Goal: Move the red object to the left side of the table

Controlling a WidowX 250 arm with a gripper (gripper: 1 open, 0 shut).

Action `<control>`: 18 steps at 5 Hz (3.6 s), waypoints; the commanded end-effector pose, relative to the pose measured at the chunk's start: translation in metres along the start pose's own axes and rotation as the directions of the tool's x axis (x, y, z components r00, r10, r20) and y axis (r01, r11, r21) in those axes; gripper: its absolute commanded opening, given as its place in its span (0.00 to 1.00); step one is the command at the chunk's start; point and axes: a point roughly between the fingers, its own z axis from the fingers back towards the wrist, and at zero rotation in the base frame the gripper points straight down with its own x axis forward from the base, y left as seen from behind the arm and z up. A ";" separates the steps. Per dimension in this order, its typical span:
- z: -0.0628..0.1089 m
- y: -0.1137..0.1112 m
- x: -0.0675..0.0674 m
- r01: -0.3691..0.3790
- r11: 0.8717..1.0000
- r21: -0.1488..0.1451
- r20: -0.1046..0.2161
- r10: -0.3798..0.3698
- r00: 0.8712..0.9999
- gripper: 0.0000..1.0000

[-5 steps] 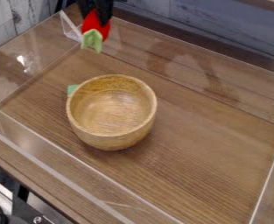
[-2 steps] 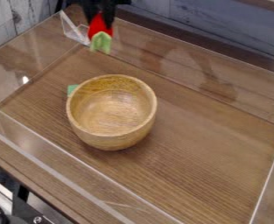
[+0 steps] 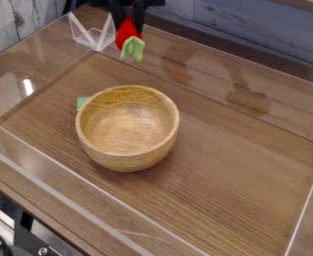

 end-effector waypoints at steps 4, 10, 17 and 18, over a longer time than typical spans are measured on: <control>-0.001 0.014 0.025 -0.082 0.997 -0.008 0.061 0.082 0.995 0.00; 0.009 0.032 0.015 -0.118 0.992 -0.044 0.057 0.120 0.991 0.00; -0.070 0.083 0.045 -0.176 0.984 0.014 0.055 0.175 0.983 0.00; -0.073 0.088 0.042 -0.155 0.988 0.023 0.051 0.154 0.987 0.00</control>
